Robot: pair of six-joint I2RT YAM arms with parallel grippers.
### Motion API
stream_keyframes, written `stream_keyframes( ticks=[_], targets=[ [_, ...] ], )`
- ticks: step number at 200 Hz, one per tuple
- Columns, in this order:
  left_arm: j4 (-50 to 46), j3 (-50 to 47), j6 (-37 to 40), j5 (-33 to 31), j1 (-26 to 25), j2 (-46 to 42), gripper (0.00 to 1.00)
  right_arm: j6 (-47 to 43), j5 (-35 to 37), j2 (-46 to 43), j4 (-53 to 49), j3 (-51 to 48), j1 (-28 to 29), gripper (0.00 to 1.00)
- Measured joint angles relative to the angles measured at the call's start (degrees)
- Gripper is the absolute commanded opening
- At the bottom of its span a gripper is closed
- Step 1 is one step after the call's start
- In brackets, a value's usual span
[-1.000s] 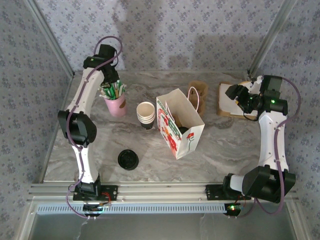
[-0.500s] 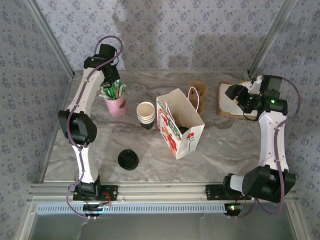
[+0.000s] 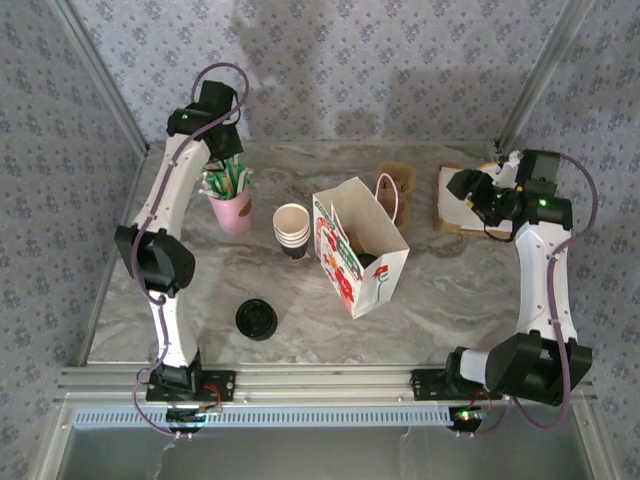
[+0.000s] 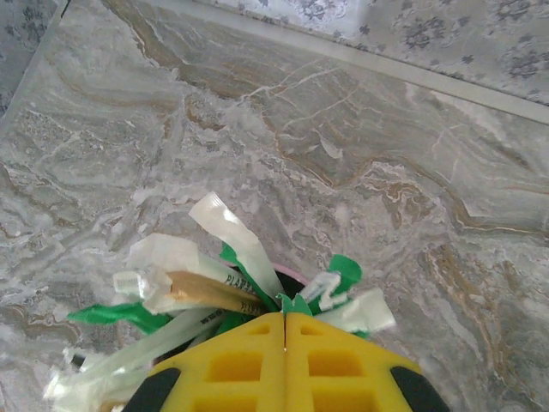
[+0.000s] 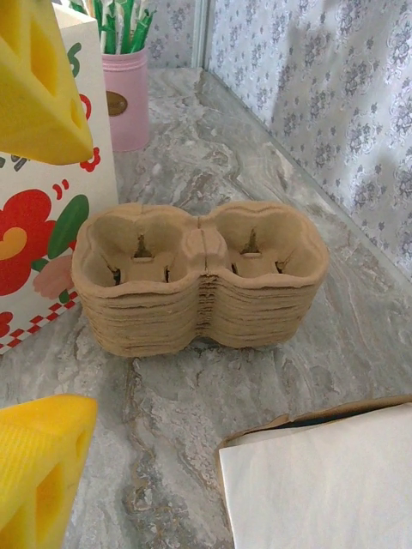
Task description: Pack the takeout coffee
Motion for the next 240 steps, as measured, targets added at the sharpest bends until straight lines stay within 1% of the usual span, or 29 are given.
stream_keyframes(
  ticks=[54,88,133,162,174,219,229,240],
  targets=[
    [-0.8,0.0,0.2,-1.4,-1.6,-4.5,0.00,0.0,0.2,-0.9,-2.2,1.6,0.3,0.72],
    [-1.6,1.5,1.4,-3.8,-3.1,-7.0,0.00,0.0,0.2,-2.3,-3.6,3.6,0.3,0.72],
    [-1.8,0.5,2.8,-5.8,-4.3,-10.9,0.00,0.0,0.1,-3.2,-5.8,5.4,0.7,0.72],
    [-1.0,-4.1,3.5,-5.9,-3.7,-12.3,0.19,0.0,0.1,-3.6,-7.5,6.1,1.2,0.72],
    [-0.7,-5.9,3.3,-5.4,-3.2,-12.3,0.21,0.0,0.2,-3.8,-8.0,6.3,1.3,0.72],
    [-0.3,-9.3,3.2,-3.7,-1.8,-12.2,0.22,0.0,0.2,-4.1,-8.5,6.9,1.7,0.72],
    [0.1,-9.4,3.2,-3.4,-1.8,-12.1,0.26,0.0,0.3,-4.1,-8.5,6.9,2.0,0.72],
    [0.7,-9.4,3.1,-3.3,-1.7,-12.1,0.34,0.0,0.5,-4.1,-8.5,6.9,2.4,0.72]
  ],
)
